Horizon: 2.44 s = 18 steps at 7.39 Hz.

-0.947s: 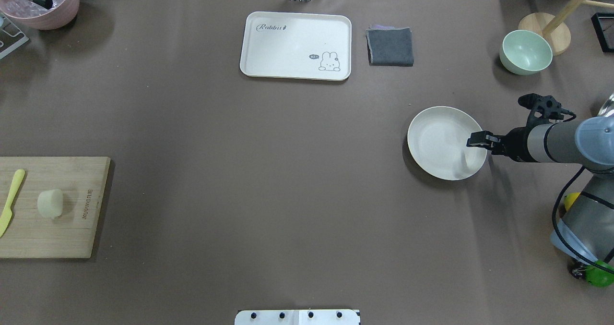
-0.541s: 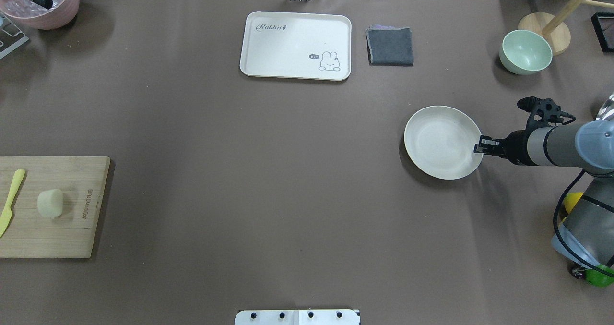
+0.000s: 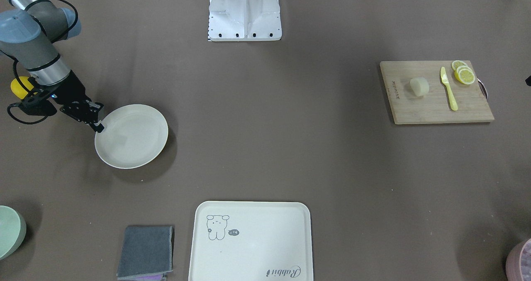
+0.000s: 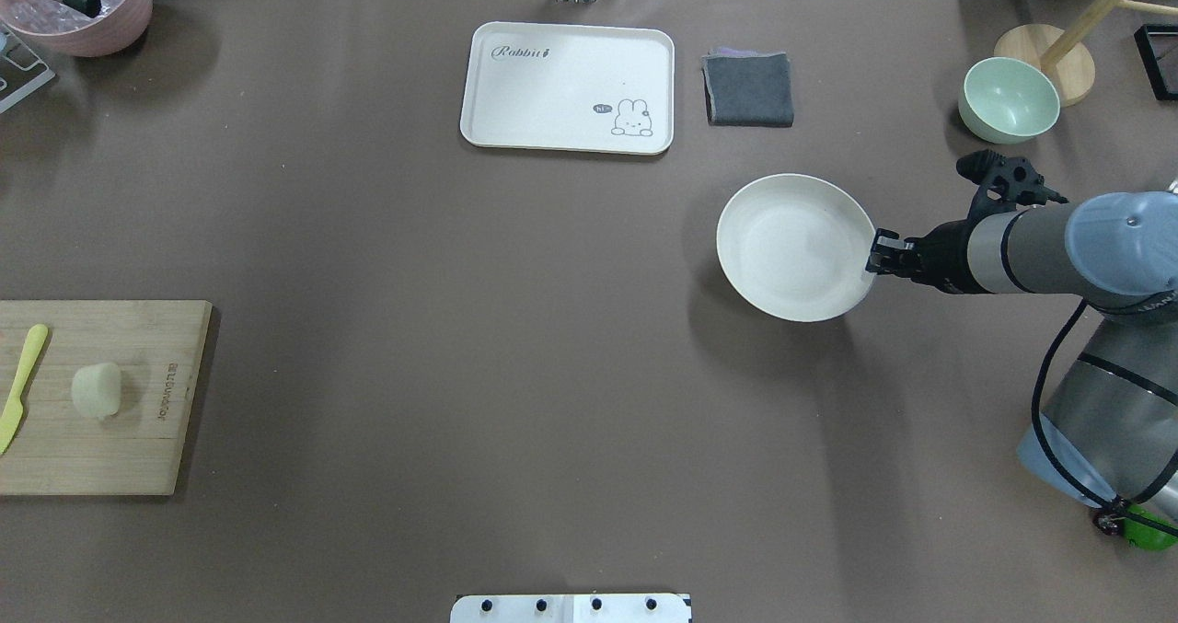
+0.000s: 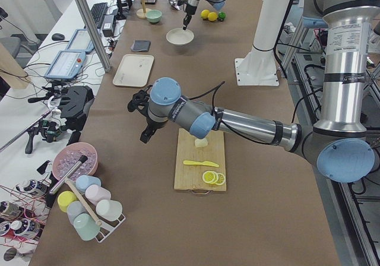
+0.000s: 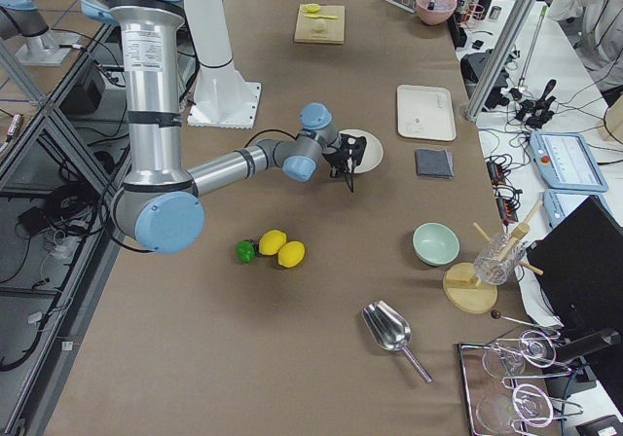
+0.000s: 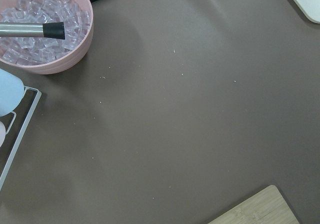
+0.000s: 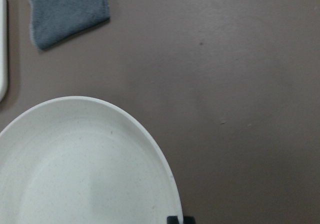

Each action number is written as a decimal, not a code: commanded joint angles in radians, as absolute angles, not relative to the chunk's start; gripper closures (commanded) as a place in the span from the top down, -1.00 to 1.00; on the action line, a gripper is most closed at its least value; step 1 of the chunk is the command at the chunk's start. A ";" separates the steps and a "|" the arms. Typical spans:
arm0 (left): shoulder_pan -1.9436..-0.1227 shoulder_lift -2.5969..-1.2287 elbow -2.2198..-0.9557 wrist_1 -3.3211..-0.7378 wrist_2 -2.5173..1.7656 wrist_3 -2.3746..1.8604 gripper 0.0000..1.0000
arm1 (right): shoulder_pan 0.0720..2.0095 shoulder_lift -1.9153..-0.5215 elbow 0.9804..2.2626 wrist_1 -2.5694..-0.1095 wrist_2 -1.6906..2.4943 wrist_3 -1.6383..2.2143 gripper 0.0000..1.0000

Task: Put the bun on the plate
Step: 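Push the white plate with the right gripper toward the table center, then withdraw the right arm from the plate while the left arm reaches the board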

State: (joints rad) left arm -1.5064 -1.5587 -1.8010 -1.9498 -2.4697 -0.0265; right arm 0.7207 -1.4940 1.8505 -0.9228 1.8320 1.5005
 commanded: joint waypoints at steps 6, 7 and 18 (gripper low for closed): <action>-1.506 -1.568 -1.793 -1.948 -2.470 -0.040 0.96 | 0.312 -0.996 1.751 -1.371 1.442 1.931 -1.00; -1.506 -1.568 -1.793 -1.950 -2.470 -0.040 0.96 | 0.280 -0.996 1.741 -1.371 1.405 1.931 -1.00; -0.987 -1.300 -1.793 -2.436 -2.212 -0.733 0.96 | 1.038 -1.369 2.014 -1.582 2.121 0.860 1.00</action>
State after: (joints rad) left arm -1.0737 -1.3519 -1.7960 -2.3761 -2.2577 -0.6724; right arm 0.9603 -1.2763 1.9866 -1.5845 2.0644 1.0320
